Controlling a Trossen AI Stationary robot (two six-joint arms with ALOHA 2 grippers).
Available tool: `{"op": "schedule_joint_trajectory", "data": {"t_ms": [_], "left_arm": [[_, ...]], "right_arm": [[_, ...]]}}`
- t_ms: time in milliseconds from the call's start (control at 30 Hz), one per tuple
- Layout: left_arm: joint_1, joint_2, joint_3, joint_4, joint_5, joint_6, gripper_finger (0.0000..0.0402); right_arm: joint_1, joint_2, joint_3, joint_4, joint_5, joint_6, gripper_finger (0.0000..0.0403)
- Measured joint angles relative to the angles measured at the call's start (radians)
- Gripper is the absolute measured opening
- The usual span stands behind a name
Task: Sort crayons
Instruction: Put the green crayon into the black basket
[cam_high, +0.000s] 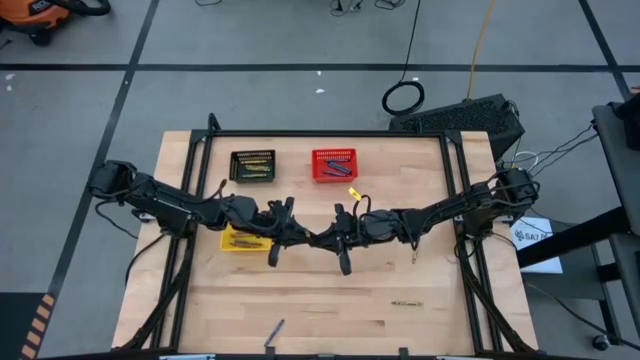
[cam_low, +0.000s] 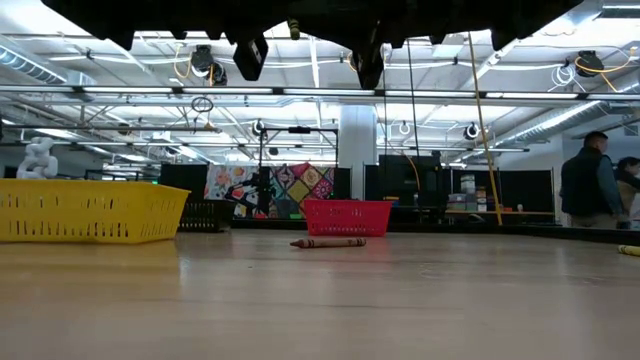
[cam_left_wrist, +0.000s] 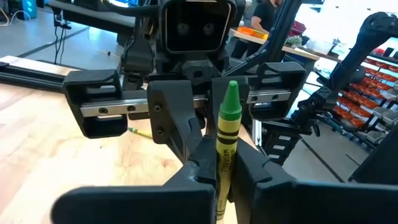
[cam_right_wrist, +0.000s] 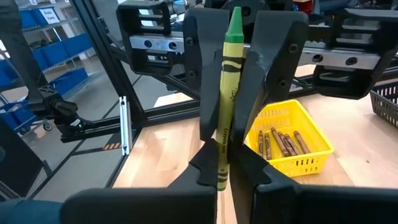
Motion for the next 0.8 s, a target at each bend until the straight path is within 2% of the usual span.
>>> {"op": "schedule_joint_trajectory", "data": {"t_ms": [333, 467, 800], "left_arm": [[0.001, -0.002, 0.002, -0.036, -0.001, 0.038, 0.0015], [0.004, -0.021, 0.002, -0.083, -0.002, 0.078, 0.0015], [0.122, -0.170, 0.001, -0.509, -0.002, 0.197, 0.0015]], "right_arm": [[0.000, 0.000, 0.000, -0.006, 0.011, -0.002, 0.0037], [0.001, 0.000, 0.000, -0.012, 0.056, 0.019, 0.0060], [0.002, 0.000, 0.000, -0.045, 0.056, 0.047, 0.0091]]}}
